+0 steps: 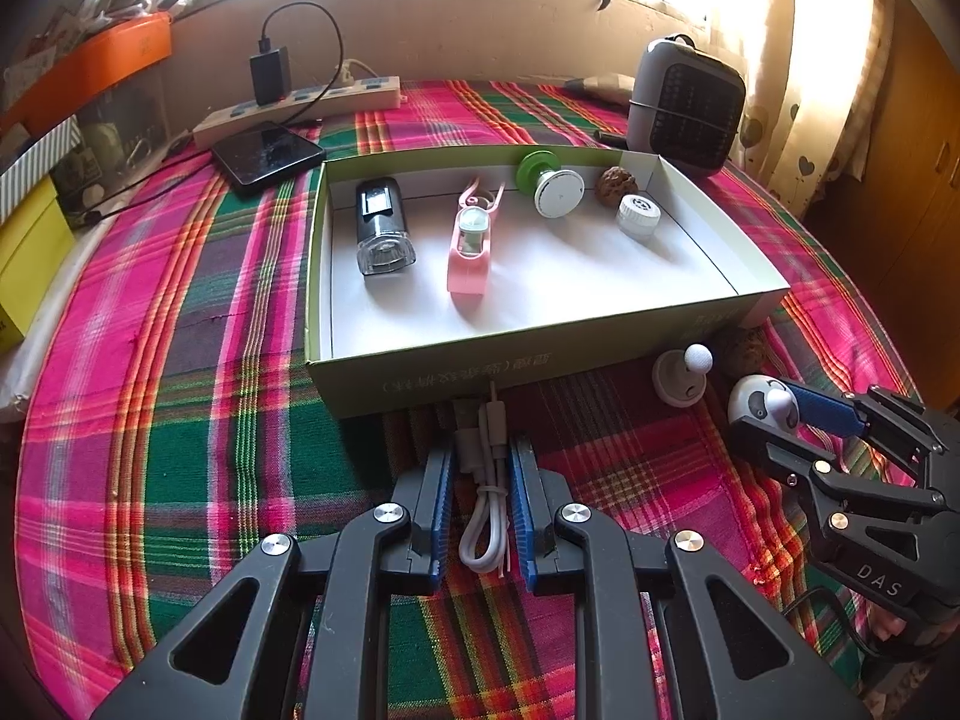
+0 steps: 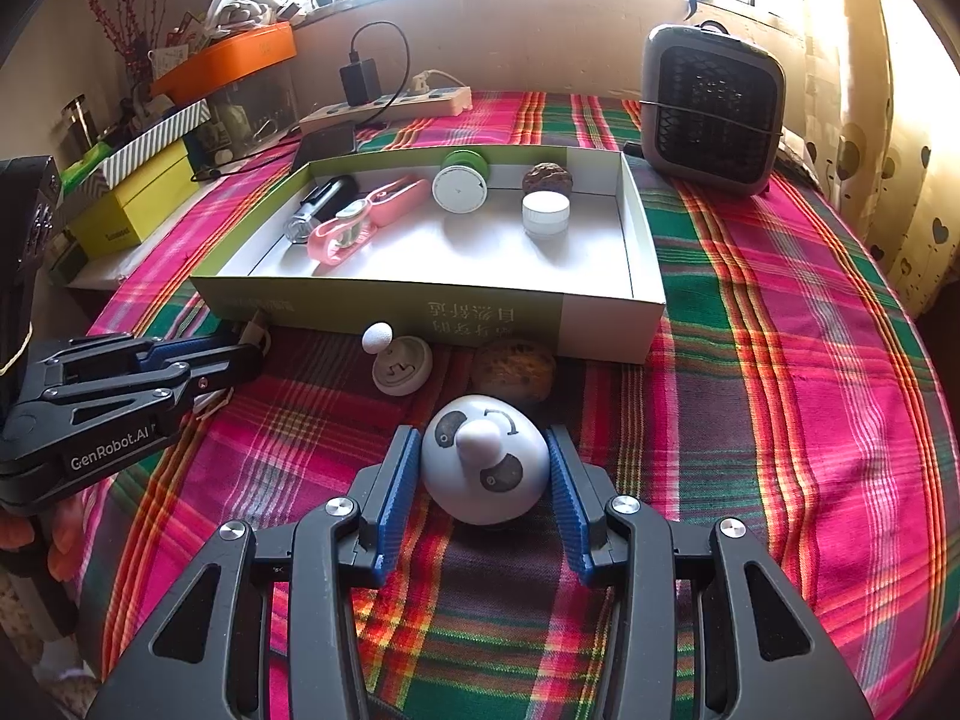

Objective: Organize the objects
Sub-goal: 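Close the right gripper around the white panda-face ball while the left gripper holds the cable, then lift and carry the cable and panda ball over the box with both grippers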

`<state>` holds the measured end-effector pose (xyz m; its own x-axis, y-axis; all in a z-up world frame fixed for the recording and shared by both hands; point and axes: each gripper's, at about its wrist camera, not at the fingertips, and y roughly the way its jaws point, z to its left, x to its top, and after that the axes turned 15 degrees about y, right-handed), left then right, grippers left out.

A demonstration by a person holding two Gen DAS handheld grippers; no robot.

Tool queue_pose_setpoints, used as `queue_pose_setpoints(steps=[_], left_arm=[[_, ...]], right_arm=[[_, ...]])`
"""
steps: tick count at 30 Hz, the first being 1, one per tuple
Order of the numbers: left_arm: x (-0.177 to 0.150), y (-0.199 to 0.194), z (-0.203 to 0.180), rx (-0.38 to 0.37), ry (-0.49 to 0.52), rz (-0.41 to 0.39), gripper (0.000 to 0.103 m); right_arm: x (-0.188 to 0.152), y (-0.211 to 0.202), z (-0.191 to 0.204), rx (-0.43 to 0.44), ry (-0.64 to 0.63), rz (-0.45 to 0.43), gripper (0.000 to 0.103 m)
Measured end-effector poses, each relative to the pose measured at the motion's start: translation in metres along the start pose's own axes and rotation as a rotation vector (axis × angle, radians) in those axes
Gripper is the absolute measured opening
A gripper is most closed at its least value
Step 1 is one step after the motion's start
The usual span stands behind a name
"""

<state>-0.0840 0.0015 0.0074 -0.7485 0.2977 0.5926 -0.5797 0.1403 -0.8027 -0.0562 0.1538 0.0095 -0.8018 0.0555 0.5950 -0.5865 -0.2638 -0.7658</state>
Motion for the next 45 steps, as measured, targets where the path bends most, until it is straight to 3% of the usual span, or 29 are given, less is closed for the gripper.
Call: queue_pose_setpoints(steps=[45], left_arm=[[0.007,-0.040,-0.002,-0.023,-0.004,-0.082,0.016]], right_arm=[[0.010,-0.026,0.009,0.067,-0.009,-0.070,0.044]])
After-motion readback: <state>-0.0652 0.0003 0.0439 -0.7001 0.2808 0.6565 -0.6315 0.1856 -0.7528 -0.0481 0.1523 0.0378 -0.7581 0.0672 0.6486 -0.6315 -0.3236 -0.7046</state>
